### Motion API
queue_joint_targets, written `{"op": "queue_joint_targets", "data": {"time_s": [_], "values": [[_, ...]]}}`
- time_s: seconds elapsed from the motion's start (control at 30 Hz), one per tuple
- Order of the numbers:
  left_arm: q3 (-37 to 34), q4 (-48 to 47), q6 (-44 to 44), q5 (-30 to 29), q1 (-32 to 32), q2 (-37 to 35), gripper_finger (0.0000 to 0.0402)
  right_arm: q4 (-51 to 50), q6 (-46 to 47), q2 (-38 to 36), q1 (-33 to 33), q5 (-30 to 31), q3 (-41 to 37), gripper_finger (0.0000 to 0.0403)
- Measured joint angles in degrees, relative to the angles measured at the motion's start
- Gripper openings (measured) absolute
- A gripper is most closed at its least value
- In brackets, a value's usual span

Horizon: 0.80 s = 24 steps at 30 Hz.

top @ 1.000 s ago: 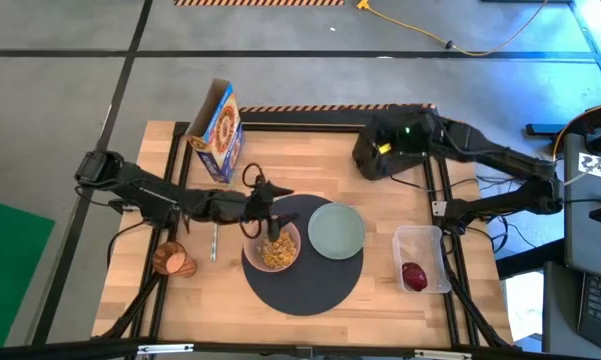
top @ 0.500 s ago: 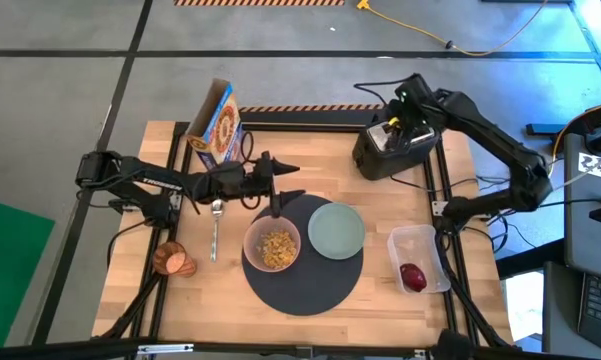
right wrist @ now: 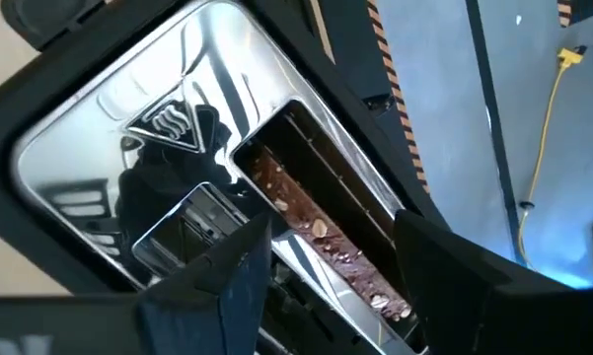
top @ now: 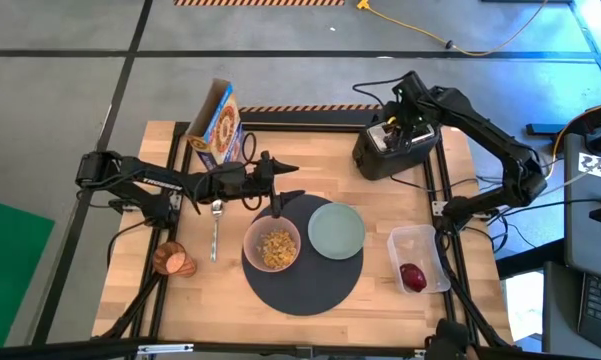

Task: Arrange a breakfast setting
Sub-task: Put the toasted bread from the toaster oven on the green plate

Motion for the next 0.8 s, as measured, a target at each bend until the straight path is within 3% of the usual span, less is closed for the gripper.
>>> {"op": "queue_joint_targets", "data": {"time_s": [0.43,0.8], "values": [[-0.02,-1.32,-0.30,-0.02,-0.46,0.00,0.0332,1.99,-0.43,0.07,-6.84,-10.19,0.00,0.0204],[-0.02,-1.28,-0.37,-0.04,-0.44,0.00,0.0332,2.17,-0.98,2.78,-6.78,-11.32,0.00,0.0204]]}}
